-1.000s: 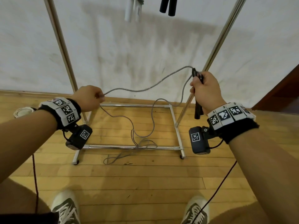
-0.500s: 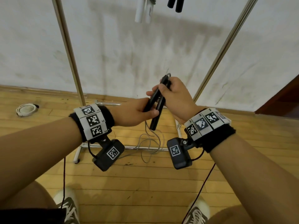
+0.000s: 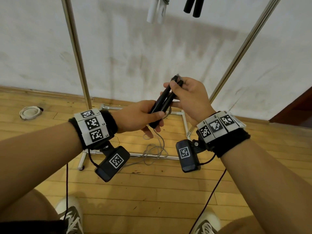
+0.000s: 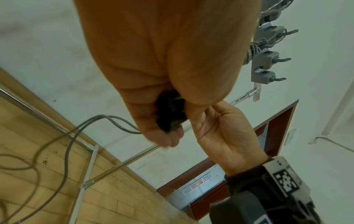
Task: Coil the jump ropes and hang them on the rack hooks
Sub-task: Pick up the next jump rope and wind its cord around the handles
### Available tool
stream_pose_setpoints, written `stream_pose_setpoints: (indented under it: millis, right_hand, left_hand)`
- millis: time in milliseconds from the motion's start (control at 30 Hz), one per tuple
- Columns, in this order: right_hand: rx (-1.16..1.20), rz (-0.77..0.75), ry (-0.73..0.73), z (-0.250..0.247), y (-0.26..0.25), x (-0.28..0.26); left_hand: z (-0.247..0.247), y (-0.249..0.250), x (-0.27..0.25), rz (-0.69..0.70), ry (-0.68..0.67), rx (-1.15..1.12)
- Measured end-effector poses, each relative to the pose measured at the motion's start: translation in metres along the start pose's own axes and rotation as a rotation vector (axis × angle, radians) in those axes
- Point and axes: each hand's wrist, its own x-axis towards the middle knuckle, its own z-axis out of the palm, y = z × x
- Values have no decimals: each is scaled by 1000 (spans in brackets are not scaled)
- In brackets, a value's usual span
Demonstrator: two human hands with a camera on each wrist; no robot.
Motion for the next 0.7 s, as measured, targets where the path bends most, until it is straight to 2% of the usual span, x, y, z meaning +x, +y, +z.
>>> stream_pose_setpoints:
  millis: [167, 333, 433, 500, 633, 700]
  right_hand:
    - [-147, 0, -48, -8, 4, 4]
    - [-225, -3, 44, -28, 9, 9]
    - [-386, -12, -142, -26, 20, 6]
    - [-431, -5, -201, -21, 21, 3]
    - [-271, 39, -203, -22, 20, 4]
    - [-250, 52, -154, -27, 20, 4]
  left_hand:
    - [-10, 2, -5, 24, 39, 193]
    - [-23, 13, -10, 52, 53, 301]
    - [-26, 20, -10, 87, 4, 283]
    - [-28, 22, -9, 105, 6, 256]
    - [-39, 18, -3, 96, 184, 220]
    - [-47, 14, -1, 74, 266, 217]
